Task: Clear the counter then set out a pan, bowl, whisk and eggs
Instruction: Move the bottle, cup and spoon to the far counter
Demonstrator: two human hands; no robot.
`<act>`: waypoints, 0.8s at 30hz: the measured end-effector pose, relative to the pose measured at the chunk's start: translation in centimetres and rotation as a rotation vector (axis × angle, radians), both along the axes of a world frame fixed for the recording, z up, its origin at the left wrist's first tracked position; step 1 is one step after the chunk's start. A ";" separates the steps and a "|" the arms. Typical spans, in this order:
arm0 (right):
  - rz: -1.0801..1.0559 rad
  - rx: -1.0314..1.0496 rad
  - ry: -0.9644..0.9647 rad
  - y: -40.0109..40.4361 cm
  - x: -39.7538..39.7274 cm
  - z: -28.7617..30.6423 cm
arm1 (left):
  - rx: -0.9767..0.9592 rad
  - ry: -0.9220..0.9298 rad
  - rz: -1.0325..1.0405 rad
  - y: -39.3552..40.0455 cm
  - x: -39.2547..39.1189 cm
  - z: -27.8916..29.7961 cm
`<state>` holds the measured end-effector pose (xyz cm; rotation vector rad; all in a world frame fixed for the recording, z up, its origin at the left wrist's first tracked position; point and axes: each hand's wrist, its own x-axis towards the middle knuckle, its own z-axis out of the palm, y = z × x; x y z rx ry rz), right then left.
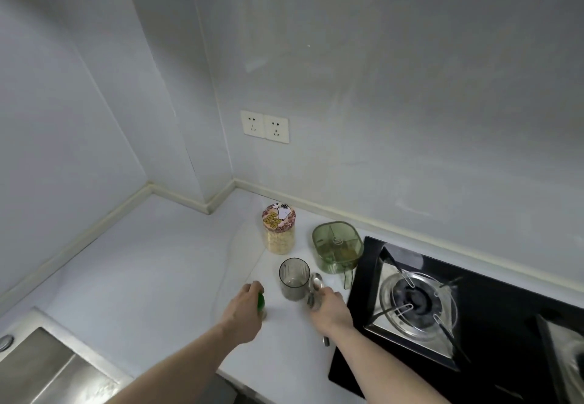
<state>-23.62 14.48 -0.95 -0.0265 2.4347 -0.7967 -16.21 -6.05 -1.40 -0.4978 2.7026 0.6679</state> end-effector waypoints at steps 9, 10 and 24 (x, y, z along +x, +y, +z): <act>0.034 0.154 0.058 1.2 0.1 -4.1 | 0.016 -0.033 -0.031 -0.5 -0.3 -2.1; 0.030 0.160 0.070 1.2 0.1 -4.3 | 0.018 -0.035 -0.033 -0.4 -0.4 -2.1; 0.014 0.091 -0.039 2.4 -0.4 -5.3 | 0.016 -0.052 -0.003 -0.5 0.0 -2.2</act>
